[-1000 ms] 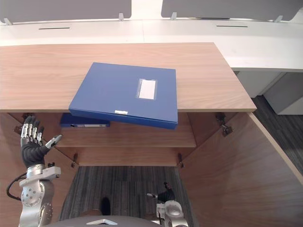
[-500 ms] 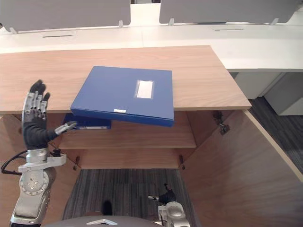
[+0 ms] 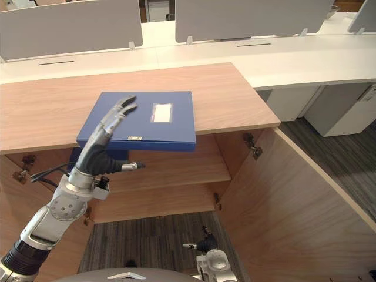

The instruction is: Walk over to the cabinet, pick up the folder, carry it to the office cabinet, place the folder inside the office cabinet, then close the office cabinet door

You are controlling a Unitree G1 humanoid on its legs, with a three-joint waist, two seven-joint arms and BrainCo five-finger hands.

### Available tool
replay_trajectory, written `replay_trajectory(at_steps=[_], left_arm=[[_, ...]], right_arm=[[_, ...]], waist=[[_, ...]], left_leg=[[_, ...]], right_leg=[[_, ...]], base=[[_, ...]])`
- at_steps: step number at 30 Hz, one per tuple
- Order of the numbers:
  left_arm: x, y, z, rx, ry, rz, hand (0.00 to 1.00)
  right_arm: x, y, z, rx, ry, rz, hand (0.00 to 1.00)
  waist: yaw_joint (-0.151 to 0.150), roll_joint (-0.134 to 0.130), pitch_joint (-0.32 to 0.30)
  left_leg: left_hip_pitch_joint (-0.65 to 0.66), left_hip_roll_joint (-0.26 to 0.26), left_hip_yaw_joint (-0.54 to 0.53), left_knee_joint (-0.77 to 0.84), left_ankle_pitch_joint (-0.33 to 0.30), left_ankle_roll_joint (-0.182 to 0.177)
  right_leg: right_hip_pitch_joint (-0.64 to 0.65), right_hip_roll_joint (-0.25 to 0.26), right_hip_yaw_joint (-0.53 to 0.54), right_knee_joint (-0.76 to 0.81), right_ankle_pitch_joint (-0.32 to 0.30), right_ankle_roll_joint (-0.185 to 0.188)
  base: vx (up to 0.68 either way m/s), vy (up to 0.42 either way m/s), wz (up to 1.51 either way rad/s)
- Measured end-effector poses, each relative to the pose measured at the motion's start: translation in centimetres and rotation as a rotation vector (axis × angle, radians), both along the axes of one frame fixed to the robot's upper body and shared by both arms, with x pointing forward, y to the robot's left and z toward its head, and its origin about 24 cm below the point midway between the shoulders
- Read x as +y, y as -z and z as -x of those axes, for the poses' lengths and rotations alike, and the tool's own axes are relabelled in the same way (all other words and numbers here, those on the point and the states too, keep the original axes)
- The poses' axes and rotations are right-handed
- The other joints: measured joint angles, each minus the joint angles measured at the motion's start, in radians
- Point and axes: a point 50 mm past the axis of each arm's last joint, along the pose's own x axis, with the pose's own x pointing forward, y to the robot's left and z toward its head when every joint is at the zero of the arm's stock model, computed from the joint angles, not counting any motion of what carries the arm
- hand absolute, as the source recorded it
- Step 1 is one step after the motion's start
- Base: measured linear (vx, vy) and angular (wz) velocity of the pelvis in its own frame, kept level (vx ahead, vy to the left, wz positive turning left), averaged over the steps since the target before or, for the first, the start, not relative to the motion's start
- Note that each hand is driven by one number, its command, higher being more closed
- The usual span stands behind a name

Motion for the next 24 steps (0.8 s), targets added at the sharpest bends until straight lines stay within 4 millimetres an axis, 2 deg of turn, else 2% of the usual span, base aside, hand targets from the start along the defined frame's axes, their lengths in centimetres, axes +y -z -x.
replay_trajectory(at_steps=[3,7,12,24], left_arm=[[-1.2,0.7,-0.1,-0.050,0.009,-0.109,0.00],[-1.8,1.7,-1.0,-0.088,-0.040,-0.213,0.00],[-2.5,2.4,-1.1,-0.127,-0.061,-0.289,0.00],[-1.7,4.0,-3.3,-0.159,-0.245,-0.410,0.00]], right_arm=[[0.0,0.0,0.0,-0.002,-0.001,0.000,0.00],[0.2,-0.1,-0.2,-0.009,-0.011,0.000,0.00],[0.2,-0.1,-0.4,-0.013,-0.024,0.003,0.00],[0.3,-0.2,-0.6,-0.018,-0.030,0.004,0.00]], waist=[[-0.005,-0.003,-0.004],[-0.025,-0.009,-0.011],[-0.032,-0.010,-0.012],[-0.045,-0.019,-0.008]], left_leg=[[-0.003,0.003,0.012,0.000,0.000,0.000],[-0.008,0.004,0.013,0.000,0.000,-0.001],[-0.014,0.005,0.013,0.000,0.002,-0.002],[0.001,0.002,0.007,-0.002,-0.001,-0.002]], right_leg=[[-0.010,0.004,0.012,-0.001,0.004,-0.001],[-0.013,0.005,0.013,-0.001,0.009,-0.002],[-0.020,0.006,0.014,-0.001,0.010,-0.003],[0.010,0.006,0.006,-0.037,0.018,-0.002]], base=[[0.00,-0.013,-0.12],[0.00,-0.003,-0.01],[0.00,0.000,0.00],[-0.01,-0.002,0.01]])
